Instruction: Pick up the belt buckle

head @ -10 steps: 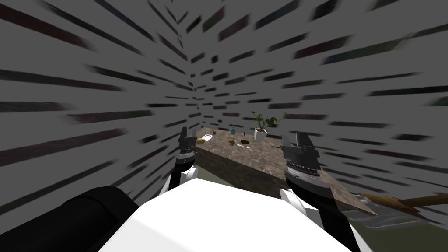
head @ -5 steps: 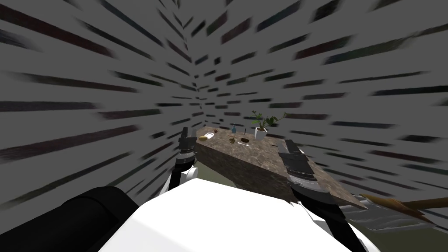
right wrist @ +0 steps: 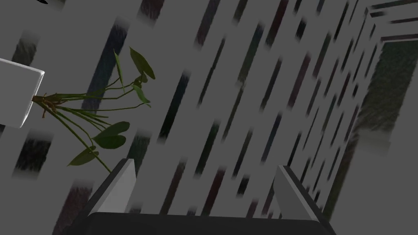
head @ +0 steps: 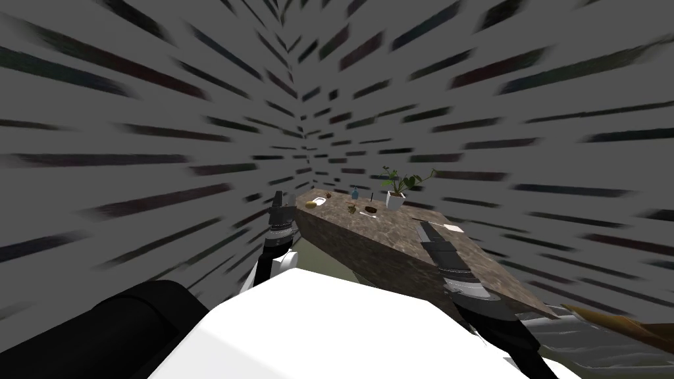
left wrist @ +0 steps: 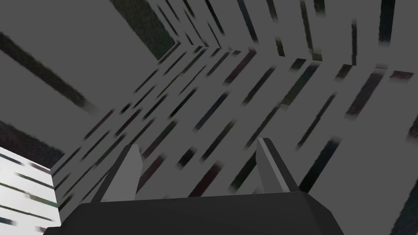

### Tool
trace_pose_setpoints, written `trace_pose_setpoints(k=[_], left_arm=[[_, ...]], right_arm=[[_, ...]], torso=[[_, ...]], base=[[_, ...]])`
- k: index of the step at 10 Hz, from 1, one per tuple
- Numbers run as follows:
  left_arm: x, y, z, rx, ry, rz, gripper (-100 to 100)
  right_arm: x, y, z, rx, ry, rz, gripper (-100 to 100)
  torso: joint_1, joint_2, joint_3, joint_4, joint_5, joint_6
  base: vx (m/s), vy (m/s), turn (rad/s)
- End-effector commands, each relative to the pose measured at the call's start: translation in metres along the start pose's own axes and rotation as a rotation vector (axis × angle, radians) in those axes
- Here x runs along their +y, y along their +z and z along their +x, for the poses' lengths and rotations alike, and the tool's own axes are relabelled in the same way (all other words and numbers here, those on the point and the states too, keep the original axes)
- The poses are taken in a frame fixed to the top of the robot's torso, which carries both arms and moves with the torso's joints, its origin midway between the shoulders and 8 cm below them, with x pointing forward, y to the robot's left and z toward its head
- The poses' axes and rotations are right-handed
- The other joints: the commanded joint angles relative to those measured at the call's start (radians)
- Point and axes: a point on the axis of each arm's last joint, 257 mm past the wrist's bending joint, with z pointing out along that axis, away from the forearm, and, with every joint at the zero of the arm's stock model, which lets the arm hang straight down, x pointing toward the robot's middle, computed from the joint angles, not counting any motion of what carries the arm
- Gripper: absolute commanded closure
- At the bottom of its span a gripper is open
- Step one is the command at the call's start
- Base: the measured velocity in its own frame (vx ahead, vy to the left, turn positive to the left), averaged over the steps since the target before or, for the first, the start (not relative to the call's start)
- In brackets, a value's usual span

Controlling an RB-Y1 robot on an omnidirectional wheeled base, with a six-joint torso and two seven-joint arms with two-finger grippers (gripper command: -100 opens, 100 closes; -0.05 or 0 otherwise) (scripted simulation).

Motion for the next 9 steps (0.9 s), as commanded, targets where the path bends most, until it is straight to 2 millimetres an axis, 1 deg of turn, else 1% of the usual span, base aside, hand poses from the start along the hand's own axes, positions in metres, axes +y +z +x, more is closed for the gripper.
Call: trace_pose_setpoints(k=[1, 2, 3, 5, 6, 7, 8, 9], left_arm=[[0.000, 0.000, 0.000, 0.000, 0.000, 0.000, 0], [0.000, 0.000, 0.000, 0.000, 0.000, 0.000, 0], [0.000, 0.000, 0.000, 0.000, 0.000, 0.000, 0], [0.000, 0.000, 0.000, 0.000, 0.000, 0.000, 0], [0.000, 0.000, 0.000, 0.000, 0.000, 0.000, 0], [0.000, 0.000, 0.000, 0.000, 0.000, 0.000, 0], [0.000, 0.000, 0.000, 0.000, 0.000, 0.000, 0], [0.000, 0.000, 0.000, 0.000, 0.000, 0.000, 0]], right_arm=[[-0.010, -0.007, 0.006, 0.041, -0.008, 0.032, -100], [-0.030, -0.021, 0.009, 0.088, -0.021, 0.089, -100], [-0.030, -0.021, 0.009, 0.094, -0.023, 0.088, -100], [-0.067, -0.053, 0.012, 0.185, -0.047, 0.202, -100], [-0.070, -0.054, 0.013, 0.203, -0.056, 0.205, -100], [-0.089, -0.073, 0.013, 0.243, -0.066, 0.267, -100], [-0.089, -0.072, 0.013, 0.259, -0.073, 0.265, -100], [-0.107, -0.092, 0.011, 0.303, -0.086, 0.326, -100]], torso=[[0.000, 0.000, 0.000, 0.000, 0.000, 0.000], [-0.001, -0.001, 0.000, 0.000, 0.000, 0.000], [-0.001, -0.001, 0.000, 0.000, 0.000, 0.000], [-0.001, -0.002, -0.001, 0.000, 0.000, 0.000], [-0.002, 0.000, 0.000, 0.000, 0.000, 0.000], [-0.002, -0.001, -0.001, 0.000, -0.001, 0.000], [-0.002, -0.003, -0.001, 0.000, -0.001, 0.000], [-0.001, -0.003, -0.002, -0.001, 0.000, 0.000]], base=[[-0.069, -0.037, 0.062], [-0.064, -0.037, 0.133], [-0.051, -0.027, 0.084], [-0.074, -0.038, 0.217], [-0.064, -0.050, 0.079], [-0.039, -0.039, 0.203], [-0.037, -0.033, 0.092], [-0.048, -0.033, 0.168]])
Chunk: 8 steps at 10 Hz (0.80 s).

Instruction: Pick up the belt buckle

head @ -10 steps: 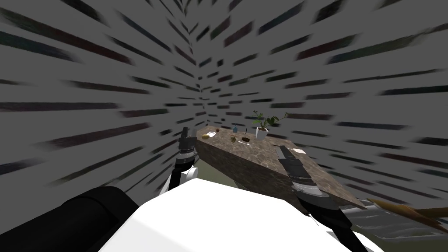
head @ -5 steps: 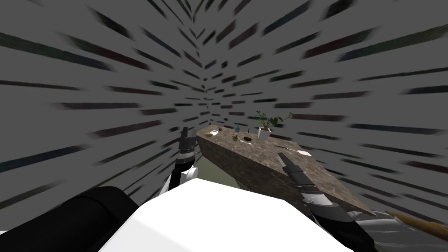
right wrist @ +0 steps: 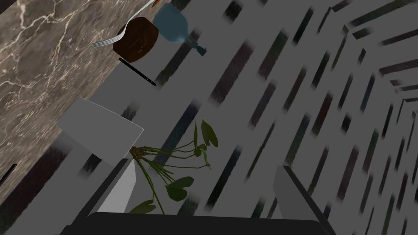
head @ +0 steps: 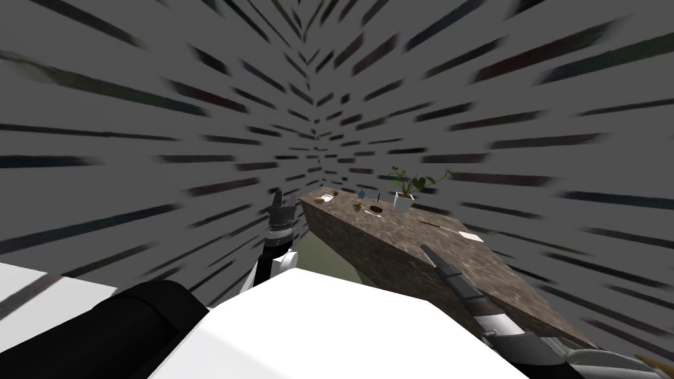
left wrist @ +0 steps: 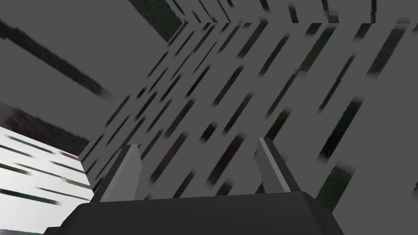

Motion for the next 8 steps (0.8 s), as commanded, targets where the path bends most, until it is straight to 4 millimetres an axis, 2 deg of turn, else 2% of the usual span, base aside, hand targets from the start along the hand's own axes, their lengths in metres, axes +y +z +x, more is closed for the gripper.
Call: trace_pose_setpoints(k=[1, 2, 3, 4, 5, 6, 7, 8], left_arm=[[0.000, 0.000, 0.000, 0.000, 0.000, 0.000, 0], [0.000, 0.000, 0.000, 0.000, 0.000, 0.000, 0], [0.000, 0.000, 0.000, 0.000, 0.000, 0.000, 0], [0.000, 0.000, 0.000, 0.000, 0.000, 0.000, 0], [0.000, 0.000, 0.000, 0.000, 0.000, 0.000, 0], [0.000, 0.000, 0.000, 0.000, 0.000, 0.000, 0], [0.000, 0.000, 0.000, 0.000, 0.000, 0.000, 0], [0.000, 0.000, 0.000, 0.000, 0.000, 0.000, 0]], right_arm=[[-0.010, -0.006, 0.000, 0.035, -0.013, 0.028, -100], [-0.032, -0.021, 0.004, 0.078, -0.023, 0.090, -100], [-0.032, -0.021, 0.004, 0.092, -0.033, 0.088, -100], [-0.051, -0.036, 0.006, 0.138, -0.047, 0.144, -100], [-0.053, -0.036, 0.006, 0.148, -0.054, 0.147, -100], [-0.073, -0.053, 0.007, 0.191, -0.067, 0.206, -100], [-0.073, -0.053, 0.006, 0.205, -0.077, 0.204, -100], [-0.092, -0.070, 0.006, 0.247, -0.090, 0.262, -100]], torso=[[0.000, 0.000, 0.000, 0.000, 0.000, 0.000], [0.000, 0.000, 0.000, 0.000, 0.000, 0.000], [0.000, 0.000, 0.000, 0.000, 0.000, 0.000], [0.000, -0.001, 0.000, 0.000, 0.000, 0.000], [0.000, -0.001, -0.001, 0.000, 0.000, -0.001], [0.000, -0.001, -0.001, 0.000, 0.000, 0.001], [0.000, -0.001, -0.001, 0.000, 0.000, 0.000], [0.000, -0.002, -0.001, 0.000, 0.000, 0.000]], base=[[-0.041, -0.030, 0.112], [-0.043, -0.035, 0.186], [-0.033, -0.035, 0.118], [-0.034, -0.032, 0.306], [-0.032, -0.033, 0.111], [-0.033, -0.030, 0.178], [-0.026, -0.034, 0.131], [-0.028, -0.036, 0.315]])
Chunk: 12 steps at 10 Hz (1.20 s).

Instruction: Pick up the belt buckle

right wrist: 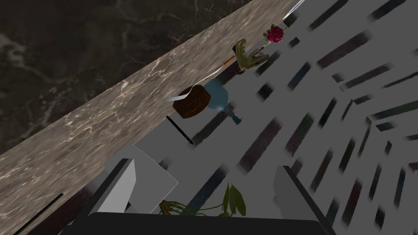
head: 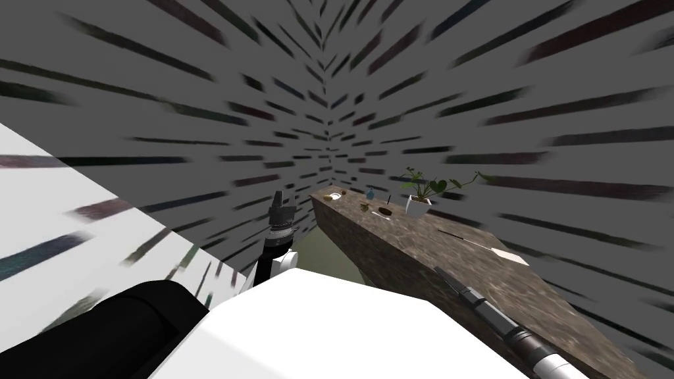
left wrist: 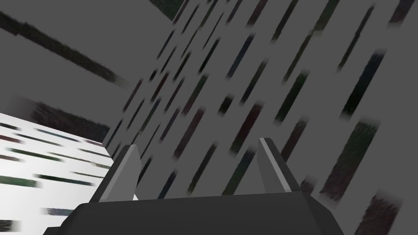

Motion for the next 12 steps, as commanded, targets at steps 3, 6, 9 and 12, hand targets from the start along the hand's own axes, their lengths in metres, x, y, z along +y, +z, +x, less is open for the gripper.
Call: trace_pose_setpoints(k=[3, 6, 9, 12], left_arm=[[0.000, 0.000, 0.000, 0.000, 0.000, 0.000, 0], [0.000, 0.000, 0.000, 0.000, 0.000, 0.000, 0], [0.000, 0.000, 0.000, 0.000, 0.000, 0.000, 0], [0.000, 0.000, 0.000, 0.000, 0.000, 0.000, 0]], right_arm=[[-0.033, -0.017, 0.006, 0.091, -0.043, 0.081, -100], [-0.072, -0.045, 0.009, 0.185, -0.085, 0.186, -100], [-0.088, -0.057, 0.006, 0.252, -0.129, 0.231, -100], [-0.118, -0.083, 0.000, 0.345, -0.184, 0.318, -100]], torso=[[0.000, 0.000, 0.000, 0.000, 0.000, 0.000], [0.000, -0.001, -0.001, 0.000, 0.000, 0.001], [0.000, -0.002, -0.001, 0.000, 0.000, 0.000], [0.000, -0.003, -0.002, -0.001, 0.000, 0.001]], base=[[-0.023, -0.034, 0.163], [-0.017, -0.035, 0.245], [-0.009, -0.036, 0.190], [-0.002, -0.041, 0.256]])
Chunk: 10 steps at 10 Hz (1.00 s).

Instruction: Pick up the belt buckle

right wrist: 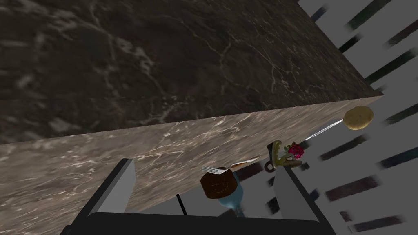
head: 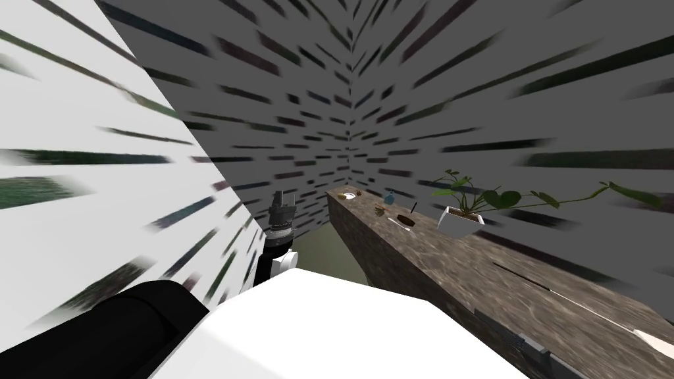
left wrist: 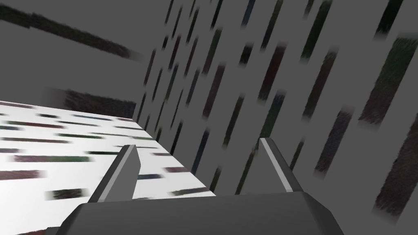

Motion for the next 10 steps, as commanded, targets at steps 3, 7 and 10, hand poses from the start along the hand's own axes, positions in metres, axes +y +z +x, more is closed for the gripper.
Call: trace_pose_setpoints(k=[3, 7, 10], left_arm=[[0.000, 0.000, 0.000, 0.000, 0.000, 0.000, 0], [0.000, 0.000, 0.000, 0.000, 0.000, 0.000, 0], [0.000, 0.000, 0.000, 0.000, 0.000, 0.000, 0]], right_arm=[[-0.024, -0.010, -0.003, 0.074, -0.057, 0.059, -100], [-0.051, -0.024, -0.007, 0.158, -0.126, 0.127, -100], [-0.072, -0.036, -0.014, 0.232, -0.196, 0.180, -100]], torso=[[0.000, -0.001, 0.000, 0.000, 0.000, 0.000], [0.000, -0.002, -0.001, 0.000, 0.000, 0.000], [-0.002, -0.005, -0.003, -0.001, -0.001, 0.000]], base=[[0.005, -0.040, 0.208], [0.017, -0.045, 0.237], [0.039, -0.066, 0.312]])
